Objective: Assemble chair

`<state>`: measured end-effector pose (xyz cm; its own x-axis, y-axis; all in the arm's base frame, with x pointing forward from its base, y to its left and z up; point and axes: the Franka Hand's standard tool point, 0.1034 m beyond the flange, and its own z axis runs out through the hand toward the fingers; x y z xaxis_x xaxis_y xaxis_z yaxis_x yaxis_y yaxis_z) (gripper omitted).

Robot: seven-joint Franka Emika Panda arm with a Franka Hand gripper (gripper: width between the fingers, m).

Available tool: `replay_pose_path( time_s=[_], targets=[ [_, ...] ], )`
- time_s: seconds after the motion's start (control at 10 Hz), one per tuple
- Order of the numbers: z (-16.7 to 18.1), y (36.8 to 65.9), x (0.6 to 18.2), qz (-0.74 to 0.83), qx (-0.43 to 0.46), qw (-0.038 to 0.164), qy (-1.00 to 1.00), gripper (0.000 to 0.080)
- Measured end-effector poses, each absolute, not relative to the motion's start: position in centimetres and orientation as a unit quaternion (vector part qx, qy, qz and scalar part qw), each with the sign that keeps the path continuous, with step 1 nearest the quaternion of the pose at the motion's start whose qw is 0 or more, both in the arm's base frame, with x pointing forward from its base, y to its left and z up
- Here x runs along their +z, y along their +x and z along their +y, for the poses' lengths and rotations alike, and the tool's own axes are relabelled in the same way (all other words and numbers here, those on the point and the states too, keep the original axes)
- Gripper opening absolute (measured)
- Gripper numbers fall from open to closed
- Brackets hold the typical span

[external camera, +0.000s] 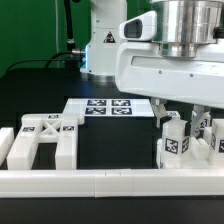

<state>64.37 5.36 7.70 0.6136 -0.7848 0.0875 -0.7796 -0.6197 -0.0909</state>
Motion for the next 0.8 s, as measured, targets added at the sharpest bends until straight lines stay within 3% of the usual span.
replay_pose_path(
  time_s=[0.2,0.6,0.7,0.8],
  targets=[
    [5.27,64.45,7.75,0.53,-0.051,0.037,-0.846,0.0293],
    [5.25,64.44,7.72,0.571,-0.046,0.043,-0.818,0.0293],
    [5.25,64.4,7.7,0.552,-0.046,0.041,-0.832,0.0471],
    [5.29,64.19,7.6,0.528,-0.043,0.037,-0.847,0.0586]
  ],
)
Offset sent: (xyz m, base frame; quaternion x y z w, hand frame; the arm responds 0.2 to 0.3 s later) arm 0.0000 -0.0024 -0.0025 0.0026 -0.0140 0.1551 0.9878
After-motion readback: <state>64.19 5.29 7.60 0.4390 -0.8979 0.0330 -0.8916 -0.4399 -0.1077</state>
